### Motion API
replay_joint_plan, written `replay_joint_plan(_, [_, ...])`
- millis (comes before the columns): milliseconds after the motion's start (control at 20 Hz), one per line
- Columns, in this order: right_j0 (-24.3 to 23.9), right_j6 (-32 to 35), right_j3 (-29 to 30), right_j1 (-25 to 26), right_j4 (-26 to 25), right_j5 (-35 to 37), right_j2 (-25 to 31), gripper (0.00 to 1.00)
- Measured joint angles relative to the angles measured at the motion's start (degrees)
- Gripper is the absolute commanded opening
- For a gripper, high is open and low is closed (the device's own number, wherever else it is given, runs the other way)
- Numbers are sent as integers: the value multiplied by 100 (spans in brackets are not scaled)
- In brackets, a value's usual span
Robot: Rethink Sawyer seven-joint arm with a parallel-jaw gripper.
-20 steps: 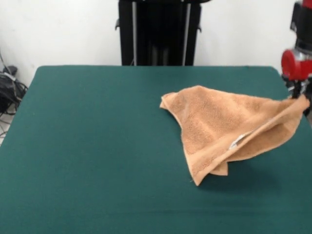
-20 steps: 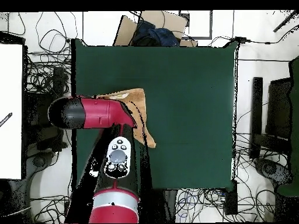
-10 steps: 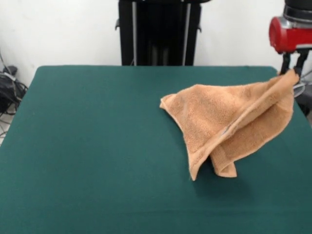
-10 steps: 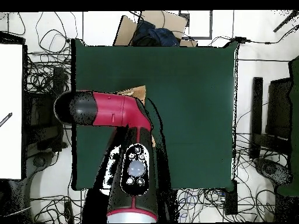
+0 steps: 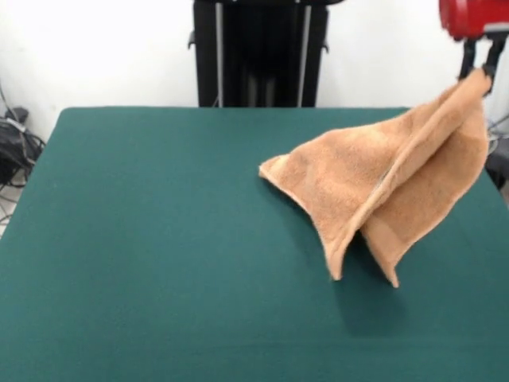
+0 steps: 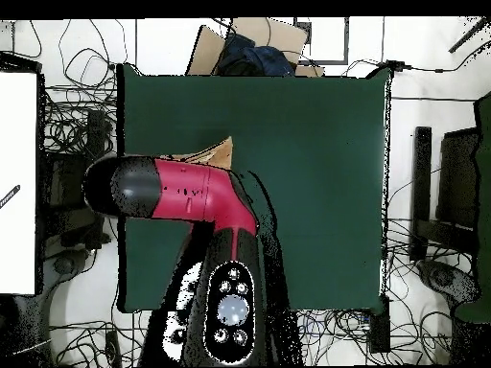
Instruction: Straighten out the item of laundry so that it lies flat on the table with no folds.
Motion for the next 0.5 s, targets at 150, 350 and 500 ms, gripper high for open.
replay_joint_plan(150, [-14, 0, 98, -218, 42, 192, -2, 0])
replay_joint_plan(350, [-44, 0, 206, -451, 73, 384, -2, 0])
replay_joint_plan(500, [-44, 0, 215, -620, 73, 572, -2, 0])
